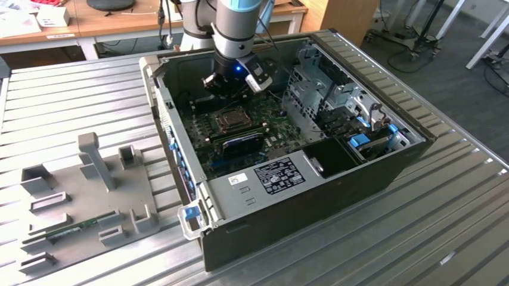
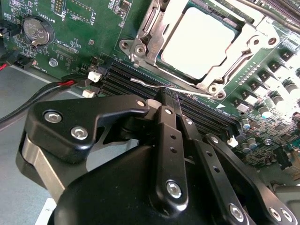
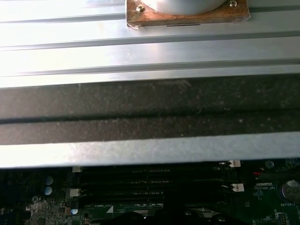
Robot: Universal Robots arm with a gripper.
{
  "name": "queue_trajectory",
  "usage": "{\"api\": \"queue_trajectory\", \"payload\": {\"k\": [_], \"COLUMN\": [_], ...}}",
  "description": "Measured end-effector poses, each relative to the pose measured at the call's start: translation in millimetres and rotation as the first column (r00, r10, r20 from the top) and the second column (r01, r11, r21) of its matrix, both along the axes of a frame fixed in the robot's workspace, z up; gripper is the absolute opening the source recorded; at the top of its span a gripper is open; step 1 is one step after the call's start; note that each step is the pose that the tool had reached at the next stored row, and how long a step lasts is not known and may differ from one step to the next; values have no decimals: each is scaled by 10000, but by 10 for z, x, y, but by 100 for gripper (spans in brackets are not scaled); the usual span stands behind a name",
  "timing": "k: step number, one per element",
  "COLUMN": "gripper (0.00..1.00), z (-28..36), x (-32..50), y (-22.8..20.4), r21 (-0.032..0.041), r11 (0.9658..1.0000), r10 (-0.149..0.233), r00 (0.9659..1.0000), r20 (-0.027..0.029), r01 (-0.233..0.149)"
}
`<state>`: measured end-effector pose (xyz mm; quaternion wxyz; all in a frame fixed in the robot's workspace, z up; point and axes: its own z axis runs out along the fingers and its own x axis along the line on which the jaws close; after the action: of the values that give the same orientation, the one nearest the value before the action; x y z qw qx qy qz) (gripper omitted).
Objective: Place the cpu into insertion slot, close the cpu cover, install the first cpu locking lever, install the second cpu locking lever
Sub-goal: 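Install the first cpu locking lever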
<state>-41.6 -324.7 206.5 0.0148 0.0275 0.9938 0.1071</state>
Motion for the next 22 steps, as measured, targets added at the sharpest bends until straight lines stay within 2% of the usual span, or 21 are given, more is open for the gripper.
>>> {"api": "queue_trajectory", "payload": {"k": [17, 22], "gripper": [10, 10], "z": [-86, -92], "x": [0, 0], "y": [1, -1], "r21": [3, -10], "r11": [10000, 10000], "r10": [0, 0], "r00": [10000, 10000], "r20": [29, 26], "r01": [0, 0]}}
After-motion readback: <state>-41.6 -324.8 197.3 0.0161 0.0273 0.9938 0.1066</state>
